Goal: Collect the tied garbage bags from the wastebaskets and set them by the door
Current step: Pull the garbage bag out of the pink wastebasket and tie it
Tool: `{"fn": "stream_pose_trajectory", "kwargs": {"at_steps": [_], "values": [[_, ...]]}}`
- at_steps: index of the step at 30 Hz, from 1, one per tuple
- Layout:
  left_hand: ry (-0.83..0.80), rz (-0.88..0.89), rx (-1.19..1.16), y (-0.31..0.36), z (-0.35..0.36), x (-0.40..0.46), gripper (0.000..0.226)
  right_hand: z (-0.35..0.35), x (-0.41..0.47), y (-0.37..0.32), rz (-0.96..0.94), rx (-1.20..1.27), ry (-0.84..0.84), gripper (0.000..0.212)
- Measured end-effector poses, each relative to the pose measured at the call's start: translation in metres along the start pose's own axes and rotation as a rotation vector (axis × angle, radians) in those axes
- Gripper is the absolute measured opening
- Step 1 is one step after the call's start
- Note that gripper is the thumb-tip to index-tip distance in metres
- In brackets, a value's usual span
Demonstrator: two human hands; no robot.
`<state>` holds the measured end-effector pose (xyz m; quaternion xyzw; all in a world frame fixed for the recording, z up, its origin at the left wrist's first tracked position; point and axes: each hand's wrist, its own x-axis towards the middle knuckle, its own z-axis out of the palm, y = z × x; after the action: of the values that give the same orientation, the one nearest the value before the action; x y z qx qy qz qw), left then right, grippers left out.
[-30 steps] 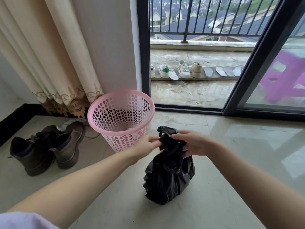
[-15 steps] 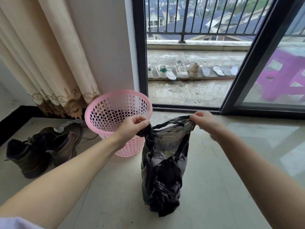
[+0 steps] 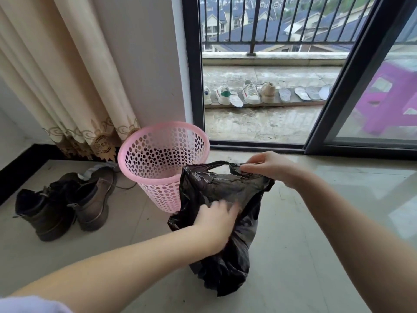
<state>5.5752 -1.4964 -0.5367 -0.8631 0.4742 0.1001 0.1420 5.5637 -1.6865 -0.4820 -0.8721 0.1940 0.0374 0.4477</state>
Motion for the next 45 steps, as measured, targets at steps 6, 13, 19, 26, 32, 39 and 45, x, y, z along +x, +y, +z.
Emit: {"fn": "stream_pose_trajectory", "kwargs": {"at_steps": [6, 13, 19, 26, 32, 39, 45], "values": [[0.048, -0.047, -0.013, -0.033, -0.01, 0.001, 0.024, -0.008, 0.002, 0.004, -0.03, 0.589, -0.007, 0.015], [0.645, -0.035, -0.35, -0.059, -0.061, 0.007, 0.024, -0.011, -0.003, -0.004, -0.163, 0.859, -0.181, 0.005], [0.528, 0.204, -0.443, -0.067, -0.055, 0.008, 0.026, -0.006, -0.005, -0.001, 0.051, -0.252, -0.179, 0.04], [0.146, -0.019, -0.067, -0.083, -0.063, 0.002, 0.054, -0.014, 0.006, 0.01, 0.143, -0.259, 0.229, 0.036], [-0.235, -0.142, 0.16, -0.116, -0.049, -0.001, 0.021, -0.045, 0.011, 0.016, 0.057, 0.315, 0.65, 0.024], [-0.239, -0.229, -0.021, -0.156, -0.047, -0.003, 0.01, -0.066, 0.001, 0.016, 0.038, 1.084, 0.892, 0.02], [0.338, -0.103, -0.617, -0.125, -0.079, -0.003, 0.015, -0.042, -0.006, -0.014, -0.052, 1.088, 0.355, 0.013]]}}
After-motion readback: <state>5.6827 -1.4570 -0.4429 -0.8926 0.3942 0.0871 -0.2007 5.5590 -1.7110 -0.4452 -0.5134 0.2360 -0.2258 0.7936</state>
